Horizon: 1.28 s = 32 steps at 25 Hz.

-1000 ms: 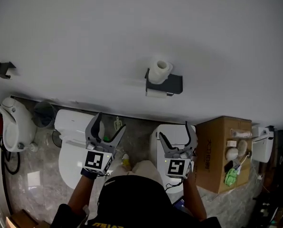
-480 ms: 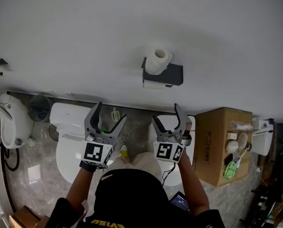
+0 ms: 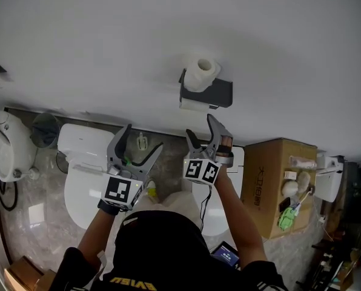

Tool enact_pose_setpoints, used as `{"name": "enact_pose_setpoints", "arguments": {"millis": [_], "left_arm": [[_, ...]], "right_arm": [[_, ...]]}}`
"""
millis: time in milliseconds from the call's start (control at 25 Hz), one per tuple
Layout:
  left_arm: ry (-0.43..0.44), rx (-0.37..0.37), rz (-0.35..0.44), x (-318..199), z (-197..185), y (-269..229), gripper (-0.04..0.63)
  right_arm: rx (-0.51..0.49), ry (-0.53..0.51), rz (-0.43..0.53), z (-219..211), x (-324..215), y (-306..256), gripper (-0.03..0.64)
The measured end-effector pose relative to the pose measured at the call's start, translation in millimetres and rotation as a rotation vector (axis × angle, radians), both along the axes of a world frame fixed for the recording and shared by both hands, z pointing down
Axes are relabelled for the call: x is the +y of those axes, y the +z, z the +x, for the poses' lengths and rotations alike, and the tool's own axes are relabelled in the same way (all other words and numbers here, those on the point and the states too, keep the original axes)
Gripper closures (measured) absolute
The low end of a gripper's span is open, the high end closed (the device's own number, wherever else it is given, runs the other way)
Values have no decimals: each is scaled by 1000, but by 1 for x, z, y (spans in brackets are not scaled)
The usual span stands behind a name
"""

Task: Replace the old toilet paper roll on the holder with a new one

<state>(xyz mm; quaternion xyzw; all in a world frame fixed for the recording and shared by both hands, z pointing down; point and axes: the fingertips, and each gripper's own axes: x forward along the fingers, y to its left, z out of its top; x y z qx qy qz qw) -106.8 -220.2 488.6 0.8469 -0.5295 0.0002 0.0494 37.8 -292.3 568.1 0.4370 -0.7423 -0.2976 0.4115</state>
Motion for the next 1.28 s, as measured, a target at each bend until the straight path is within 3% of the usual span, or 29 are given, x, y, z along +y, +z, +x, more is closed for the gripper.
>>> {"name": "enact_pose_setpoints", "arguments": {"millis": [400, 1000, 1280], "left_arm": [[3, -14, -1, 5, -6, -1, 196], [17, -10, 10, 14, 0, -7, 204], [4, -14, 4, 15, -4, -6, 209]], "right_arm": [[149, -57, 10, -25, -34, 26, 210], [204, -4, 49, -24, -57, 34, 284], [281, -11, 120, -28, -61, 29, 336]]}}
